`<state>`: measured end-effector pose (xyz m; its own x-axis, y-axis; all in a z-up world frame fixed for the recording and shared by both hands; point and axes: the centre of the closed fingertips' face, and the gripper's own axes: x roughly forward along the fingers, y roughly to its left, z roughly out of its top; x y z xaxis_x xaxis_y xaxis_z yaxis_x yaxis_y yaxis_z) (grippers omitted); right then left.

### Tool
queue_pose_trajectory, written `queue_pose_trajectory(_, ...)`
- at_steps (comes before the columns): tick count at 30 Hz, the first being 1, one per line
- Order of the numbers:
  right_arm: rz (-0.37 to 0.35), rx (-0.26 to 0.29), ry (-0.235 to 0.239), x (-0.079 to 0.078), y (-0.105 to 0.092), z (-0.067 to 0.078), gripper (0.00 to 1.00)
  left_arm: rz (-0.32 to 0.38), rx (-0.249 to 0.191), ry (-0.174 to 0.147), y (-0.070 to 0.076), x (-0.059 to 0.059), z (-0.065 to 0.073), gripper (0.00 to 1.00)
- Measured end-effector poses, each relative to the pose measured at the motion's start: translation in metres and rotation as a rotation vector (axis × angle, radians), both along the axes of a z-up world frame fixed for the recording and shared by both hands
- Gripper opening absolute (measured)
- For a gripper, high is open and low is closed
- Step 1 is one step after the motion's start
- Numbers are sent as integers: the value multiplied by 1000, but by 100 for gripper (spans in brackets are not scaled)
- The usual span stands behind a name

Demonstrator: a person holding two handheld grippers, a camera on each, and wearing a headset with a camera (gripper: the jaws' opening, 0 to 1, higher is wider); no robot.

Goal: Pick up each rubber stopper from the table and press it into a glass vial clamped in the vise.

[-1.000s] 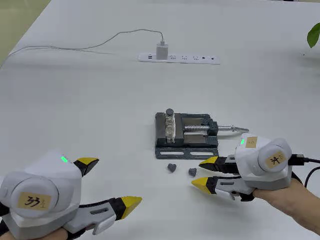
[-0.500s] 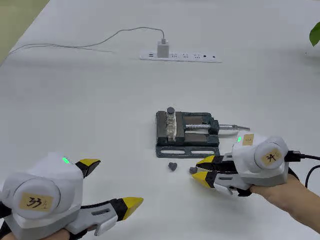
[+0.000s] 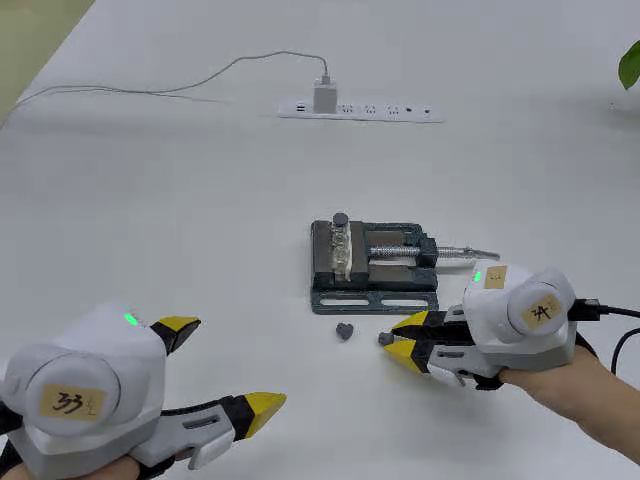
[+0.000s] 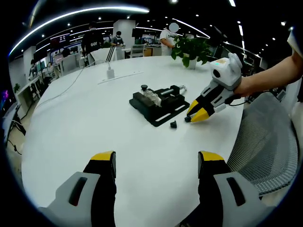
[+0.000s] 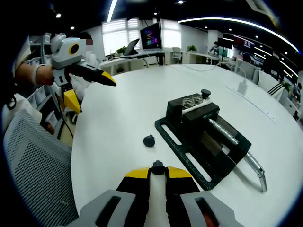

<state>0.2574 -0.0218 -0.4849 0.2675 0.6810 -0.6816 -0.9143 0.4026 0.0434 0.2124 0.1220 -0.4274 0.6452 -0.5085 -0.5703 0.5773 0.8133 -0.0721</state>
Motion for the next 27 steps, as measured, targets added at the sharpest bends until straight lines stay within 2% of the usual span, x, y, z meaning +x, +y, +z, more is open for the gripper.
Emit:
queue_pose_trajectory(6, 9, -18, 7, 1, -1, 0, 7, -9, 2, 2, -3, 1, -1, 68)
queue_pose_trajectory(11, -1, -33, 31, 2, -5, 4, 7, -27, 4, 1, -9, 0, -1, 68)
queue_pose_trajectory(12, -14, -24, 55, 1, -6, 6, 7, -33, 3, 2, -11, 0, -2, 68)
queue_pose_trajectory(14, -25, -23, 63, 3, -9, 9, 7, -41, 2, 2, -13, 1, -2, 67)
queue_pose_trajectory(16, -36, -15, 89, 3, -11, 14, 7, -54, 3, 1, -18, 1, -2, 67)
queue_pose_trajectory(21, -45, -20, 96, 6, -19, 21, 7, -90, 4, 3, -30, 2, -3, 66)
queue_pose_trajectory(23, -57, -12, 112, 6, -20, 24, 8, -109, 3, -1, -37, 2, -2, 66)
queue_pose_trajectory(27, -41, -11, 122, 1, -18, 33, 7, -155, 20, -8, -48, 3, -3, 64)
